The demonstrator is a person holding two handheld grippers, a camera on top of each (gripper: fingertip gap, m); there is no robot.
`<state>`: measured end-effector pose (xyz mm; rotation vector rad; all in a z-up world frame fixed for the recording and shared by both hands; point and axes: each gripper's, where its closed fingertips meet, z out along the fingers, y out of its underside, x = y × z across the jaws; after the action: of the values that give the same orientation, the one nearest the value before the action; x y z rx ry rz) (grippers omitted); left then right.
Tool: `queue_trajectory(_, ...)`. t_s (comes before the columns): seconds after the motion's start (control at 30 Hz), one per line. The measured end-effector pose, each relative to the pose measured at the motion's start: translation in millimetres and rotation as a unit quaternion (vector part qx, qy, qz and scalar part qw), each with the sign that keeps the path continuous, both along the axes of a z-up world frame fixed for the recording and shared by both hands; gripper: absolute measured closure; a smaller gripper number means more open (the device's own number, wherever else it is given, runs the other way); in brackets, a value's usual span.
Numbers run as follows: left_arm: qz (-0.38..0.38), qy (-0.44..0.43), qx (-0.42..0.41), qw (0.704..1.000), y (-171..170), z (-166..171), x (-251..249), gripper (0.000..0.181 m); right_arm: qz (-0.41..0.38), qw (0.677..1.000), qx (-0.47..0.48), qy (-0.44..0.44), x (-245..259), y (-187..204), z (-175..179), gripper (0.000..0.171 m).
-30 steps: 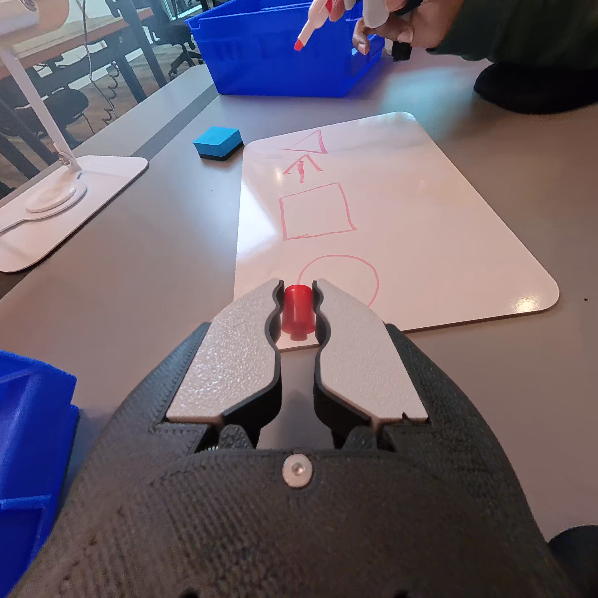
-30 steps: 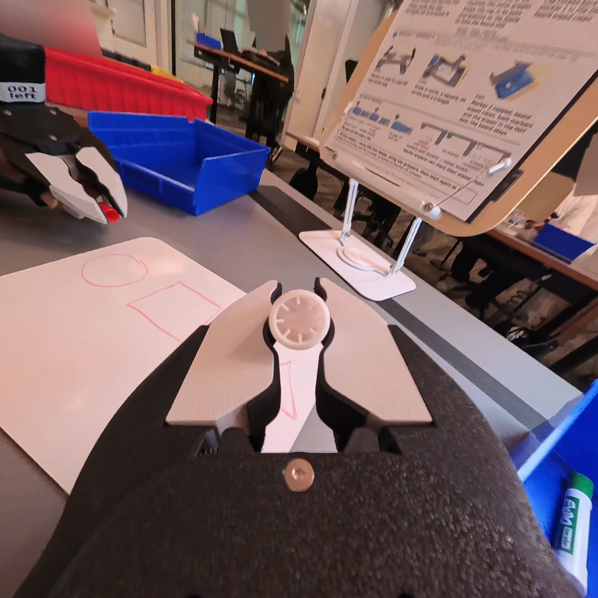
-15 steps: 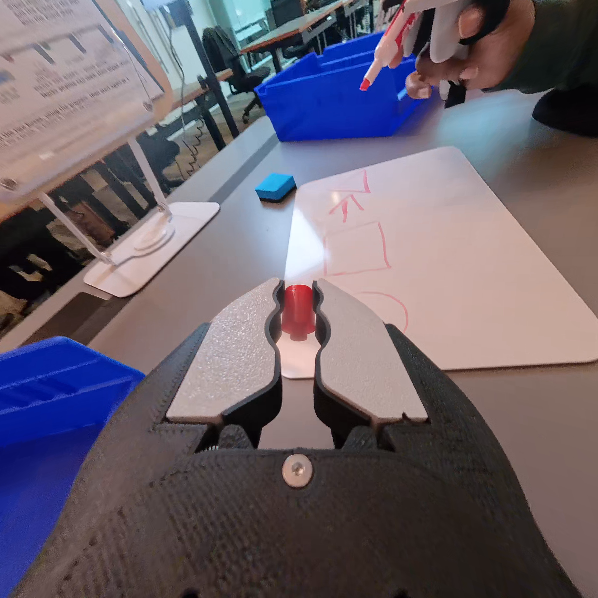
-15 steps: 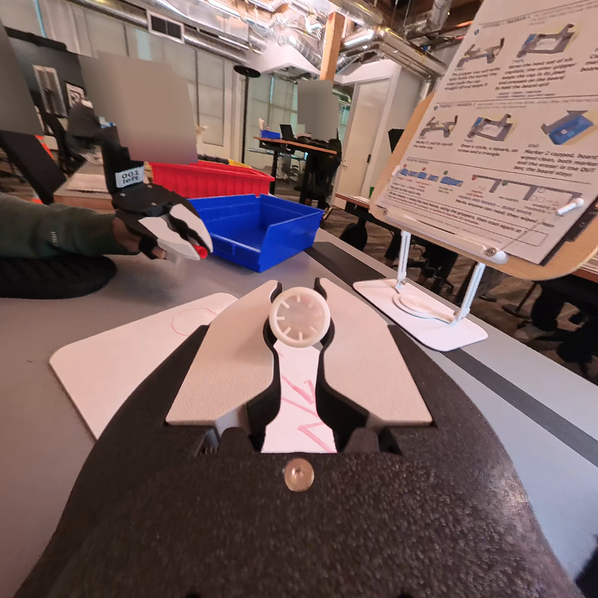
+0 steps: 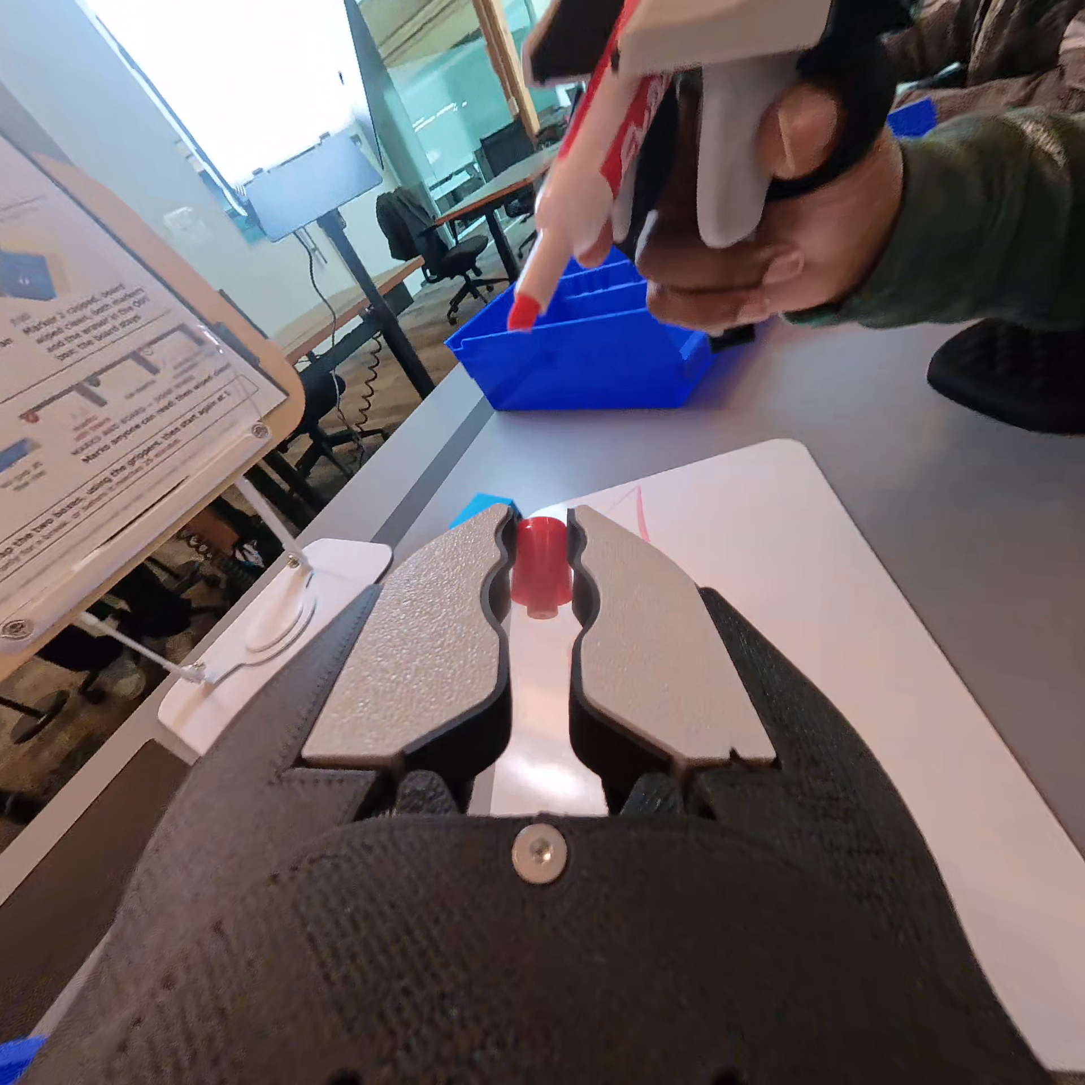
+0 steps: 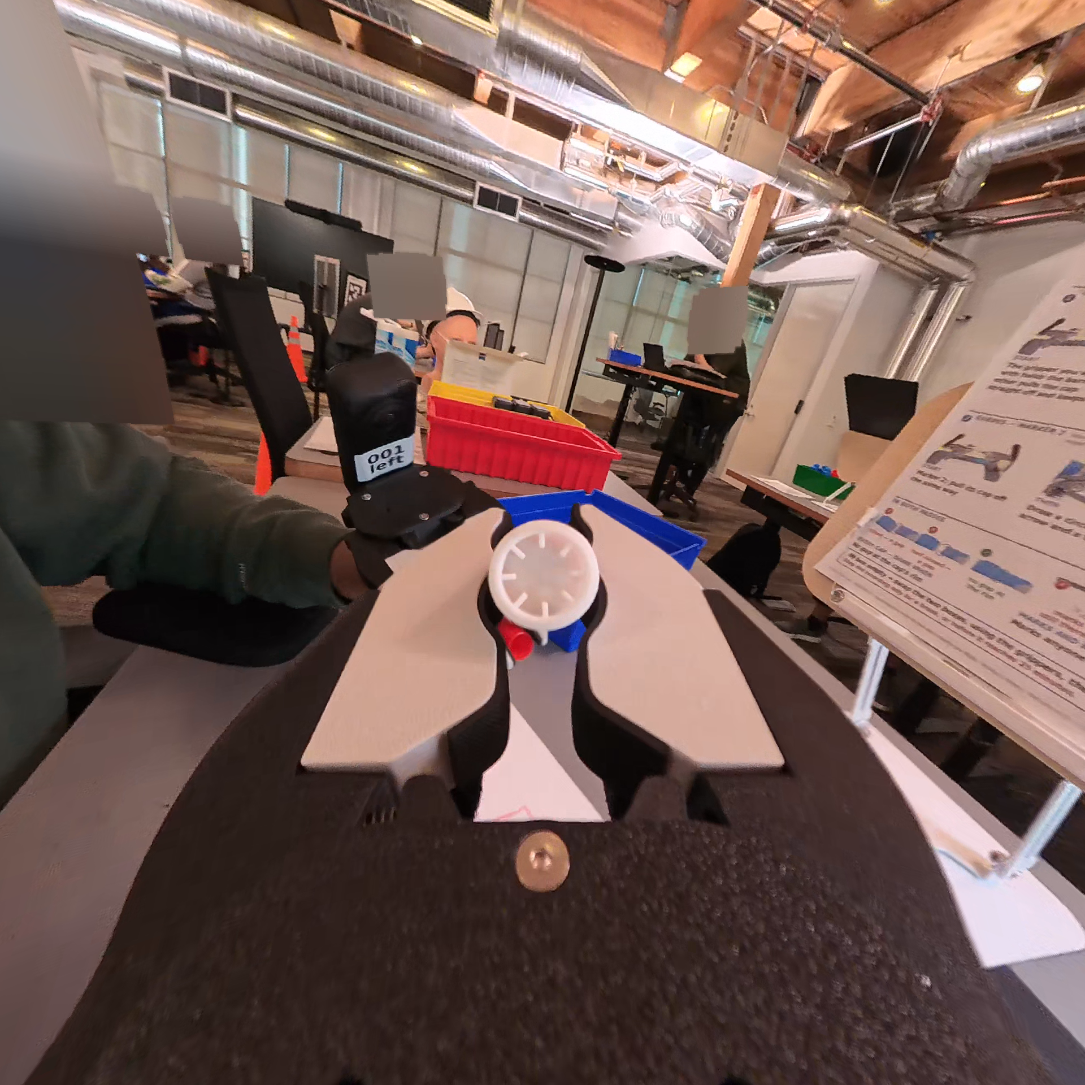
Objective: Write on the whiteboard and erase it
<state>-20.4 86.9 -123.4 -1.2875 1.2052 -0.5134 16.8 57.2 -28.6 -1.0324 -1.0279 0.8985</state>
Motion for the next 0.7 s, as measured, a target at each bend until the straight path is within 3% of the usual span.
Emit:
queue_trajectory(0.27, -0.012, -0.02, -0.003, 1.0, -13.1, -10.2, 6.6, 0.165, 0.034, 0.997, -0.065, -0.032, -9.0, 1.5, -38.2, 0.151)
queue_trajectory(0.7, -0.031, -0.067, 0.044, 0.996, -31.4, 8.6, 1.7, 0.165, 0.123, 0.967, -0.215, 0.053, -8.4, 1.3, -45.9, 0.151)
